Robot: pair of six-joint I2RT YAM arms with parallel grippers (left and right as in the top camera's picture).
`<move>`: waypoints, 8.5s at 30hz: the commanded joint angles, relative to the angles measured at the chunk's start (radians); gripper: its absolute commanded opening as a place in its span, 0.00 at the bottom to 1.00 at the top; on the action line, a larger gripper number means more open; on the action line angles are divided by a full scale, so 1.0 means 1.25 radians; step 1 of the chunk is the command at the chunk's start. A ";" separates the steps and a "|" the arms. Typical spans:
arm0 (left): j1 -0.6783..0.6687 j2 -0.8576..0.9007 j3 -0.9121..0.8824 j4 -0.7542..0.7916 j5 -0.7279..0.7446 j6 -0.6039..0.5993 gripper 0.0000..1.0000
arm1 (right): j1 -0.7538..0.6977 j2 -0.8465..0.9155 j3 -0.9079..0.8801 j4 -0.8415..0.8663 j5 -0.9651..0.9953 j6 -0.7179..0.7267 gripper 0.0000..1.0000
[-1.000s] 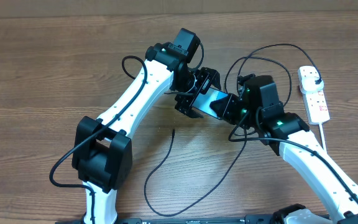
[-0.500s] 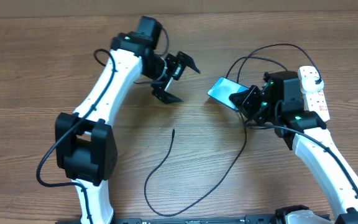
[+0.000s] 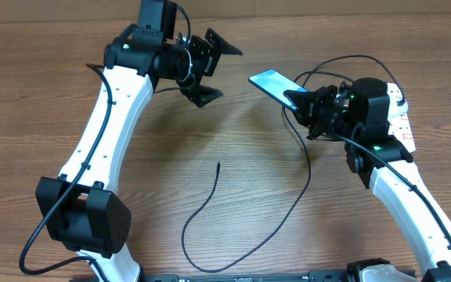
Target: Plug charger to phone and switch on socket
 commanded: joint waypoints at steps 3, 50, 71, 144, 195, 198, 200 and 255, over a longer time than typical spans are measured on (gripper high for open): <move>-0.001 -0.013 0.016 0.013 -0.009 -0.049 0.99 | -0.001 -0.003 0.018 0.080 -0.089 0.228 0.04; -0.119 -0.012 0.016 0.033 -0.197 -0.127 0.95 | 0.091 -0.003 0.018 0.219 -0.108 0.460 0.04; -0.127 -0.012 0.016 0.031 -0.206 -0.127 0.75 | 0.103 -0.003 0.018 0.219 -0.108 0.459 0.04; -0.148 -0.012 0.016 0.034 -0.272 -0.151 0.04 | 0.120 -0.003 0.018 0.247 -0.099 0.450 0.04; 0.072 -0.012 0.016 -0.033 0.073 0.203 0.04 | 0.038 -0.003 0.018 0.206 -0.163 -0.065 1.00; 0.080 -0.012 0.016 -0.033 0.098 0.245 0.04 | 0.024 -0.003 0.017 0.206 -0.187 -0.121 1.00; 0.085 -0.012 0.016 -0.035 0.117 0.273 0.04 | 0.017 -0.003 0.017 0.205 -0.205 -0.166 1.00; 0.226 -0.012 0.016 -0.059 0.302 0.463 0.04 | 0.362 0.173 0.274 -0.607 0.444 -0.576 1.00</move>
